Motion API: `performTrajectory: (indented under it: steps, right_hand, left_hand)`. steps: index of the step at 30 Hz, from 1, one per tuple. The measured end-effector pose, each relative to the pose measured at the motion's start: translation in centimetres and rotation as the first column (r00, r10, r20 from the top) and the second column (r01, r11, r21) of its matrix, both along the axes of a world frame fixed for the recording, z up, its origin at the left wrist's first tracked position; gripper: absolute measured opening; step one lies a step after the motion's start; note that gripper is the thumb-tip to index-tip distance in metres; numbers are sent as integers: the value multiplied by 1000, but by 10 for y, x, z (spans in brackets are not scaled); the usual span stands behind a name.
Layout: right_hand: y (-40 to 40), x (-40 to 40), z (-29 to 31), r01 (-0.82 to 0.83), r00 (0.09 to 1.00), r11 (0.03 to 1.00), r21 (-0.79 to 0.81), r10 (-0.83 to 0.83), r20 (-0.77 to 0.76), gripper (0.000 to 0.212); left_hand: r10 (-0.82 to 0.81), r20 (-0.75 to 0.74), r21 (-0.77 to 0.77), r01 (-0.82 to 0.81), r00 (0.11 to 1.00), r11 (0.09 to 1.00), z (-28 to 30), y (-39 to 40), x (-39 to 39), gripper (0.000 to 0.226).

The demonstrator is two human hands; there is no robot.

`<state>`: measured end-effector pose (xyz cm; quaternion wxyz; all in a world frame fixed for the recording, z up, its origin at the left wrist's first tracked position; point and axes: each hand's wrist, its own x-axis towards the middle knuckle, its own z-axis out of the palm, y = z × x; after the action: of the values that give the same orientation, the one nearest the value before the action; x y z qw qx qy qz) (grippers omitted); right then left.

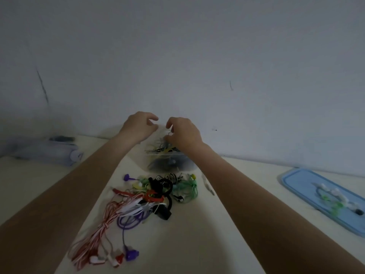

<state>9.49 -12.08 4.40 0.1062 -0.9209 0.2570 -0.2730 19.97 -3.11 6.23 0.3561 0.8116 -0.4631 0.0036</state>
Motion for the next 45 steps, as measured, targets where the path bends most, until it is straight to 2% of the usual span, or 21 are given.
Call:
performTrajectory:
  steps: [2, 5, 11, 13, 15, 17, 19, 21, 24, 26, 29, 34, 36, 38, 41, 45]
  right_hand:
    - [-1, -2, 0, -48, 998, 998, 49, 47, 29, 22]
    - [-7, -18, 5, -75, 986, 991, 113, 56, 159, 16]
    - [-27, -81, 15, 10, 992, 990, 137, -27, 125, 17]
    - [-34, -104, 9, 74, 997, 992, 105, -75, 10, 19]
    - [-40, -119, -3, 98, 982, 989, 108, -79, -170, 23]
    - [-40, -130, -20, 96, 947, 985, 146, -46, -317, 25]
    - [-37, -133, -39, 90, 920, 985, 145, -26, -392, 28]
    - [-33, -136, -51, 83, 936, 990, 115, -37, -351, 28]
    - [-29, -147, -50, 69, 990, 986, 148, -50, -129, 20]
    - [-28, -157, -45, 63, 997, 980, 188, -53, -55, 15]
    - [-33, -182, -38, 86, 996, 974, 209, -83, -24, 10]
    - [-39, -232, -35, 178, 976, 953, 246, -138, -169, 11]
    - [-41, -247, -34, 198, 974, 937, 288, -156, -161, 6]
    - [-48, -267, -30, 258, 965, 922, 288, -234, -115, 9]
    - [-64, -293, -25, 407, 913, 893, 190, -397, -89, 15]
    - [-81, -310, -33, 533, 846, 831, 158, -524, -97, 20]
  left_hand:
    - [-1, 38, -11, 2, 999, 1000, -5, 0, 1, 25]
    - [-31, 60, -33, 33, 998, 999, -8, -2, -6, 22]
    - [-225, 59, -53, 228, 973, 972, -6, -9, -47, 19]
    - [-320, 45, 24, 319, 946, 948, -8, -14, -66, 20]
    - [-410, 43, 158, 399, 911, 903, -13, -20, -84, 23]
    - [-449, 18, 269, 428, 893, 863, -21, -26, -100, 26]
    - [-467, 38, 351, 425, 884, 834, -28, -32, -110, 29]
    - [-485, 95, 427, 405, 869, 808, -35, -37, -119, 33]
    - [-493, 101, 475, 394, 864, 787, -44, -41, -134, 33]
    - [-474, 99, 434, 391, 875, 812, -49, -42, -141, 26]
    - [-478, 11, 303, 453, 878, 839, -53, -47, -158, 23]
    - [-584, -134, 241, 598, 800, 764, -62, -59, -193, 26]
    - [-603, -189, 228, 632, 775, 740, -64, -62, -203, 24]
    - [-626, -158, 242, 644, 764, 725, -65, -68, -210, 20]
    - [-641, -149, 257, 655, 753, 711, -66, -77, -213, 27]
    - [-603, -169, 122, 624, 779, 772, -69, -81, -222, 29]
